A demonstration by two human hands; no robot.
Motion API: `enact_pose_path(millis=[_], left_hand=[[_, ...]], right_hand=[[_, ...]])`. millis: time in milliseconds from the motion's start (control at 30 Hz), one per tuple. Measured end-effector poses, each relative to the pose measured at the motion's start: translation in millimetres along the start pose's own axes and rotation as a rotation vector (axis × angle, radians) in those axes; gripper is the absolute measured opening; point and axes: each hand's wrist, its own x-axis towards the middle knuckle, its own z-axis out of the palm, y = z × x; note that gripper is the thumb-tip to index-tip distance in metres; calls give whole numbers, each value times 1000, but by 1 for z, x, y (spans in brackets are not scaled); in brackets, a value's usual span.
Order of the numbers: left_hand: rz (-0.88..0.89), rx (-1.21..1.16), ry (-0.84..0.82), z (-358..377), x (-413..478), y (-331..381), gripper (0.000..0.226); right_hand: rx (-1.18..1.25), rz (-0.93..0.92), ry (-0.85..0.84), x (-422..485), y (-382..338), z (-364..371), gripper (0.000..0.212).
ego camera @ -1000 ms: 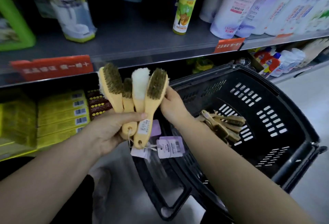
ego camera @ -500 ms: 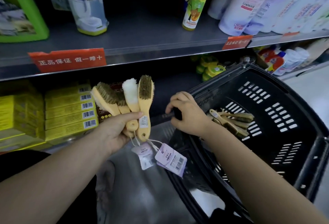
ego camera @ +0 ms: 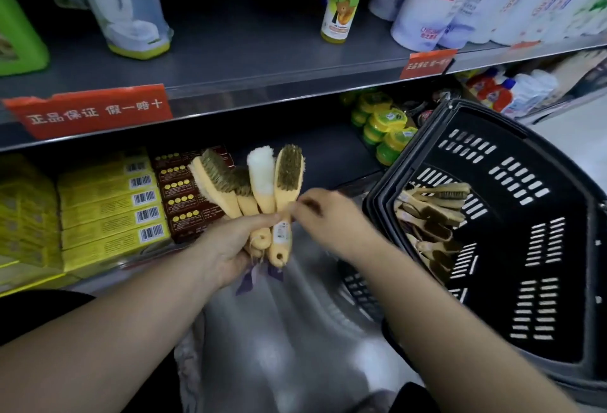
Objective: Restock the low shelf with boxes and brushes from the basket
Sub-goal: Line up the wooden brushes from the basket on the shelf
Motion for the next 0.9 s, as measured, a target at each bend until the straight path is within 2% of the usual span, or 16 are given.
enact_pose_path(millis=[100,200,300,367,433,567,633,733,900], left_hand=[[39,-43,117,-5,9,4,19],[59,-118,252,-15,20,13,19],[94,-169,393,-26,29,22,25],[106,-171,440,-30,33,26,28],[97,-174,459,-33,36,27,31],[69,-151,448,-34,43,23,32],[84,-128,447,-35,46,23,26],[104,-108,458,-36,50,23,23],[101,-99,486,-36,56,25,26]], right_hand=[[451,182,-92,19,-11,42,28],[905,393,-111,50,-3,63,20],[1048,562,25,96,13,80,17],[1027,634,60,126,19,91,12],[990,653,7,147,27,104,13],[793,571,-93,168,43,132,13],[781,558,-55,176,46,140,15],[694,522,-15,188,49,147,5],[433,452,-34,187,55,149,19]])
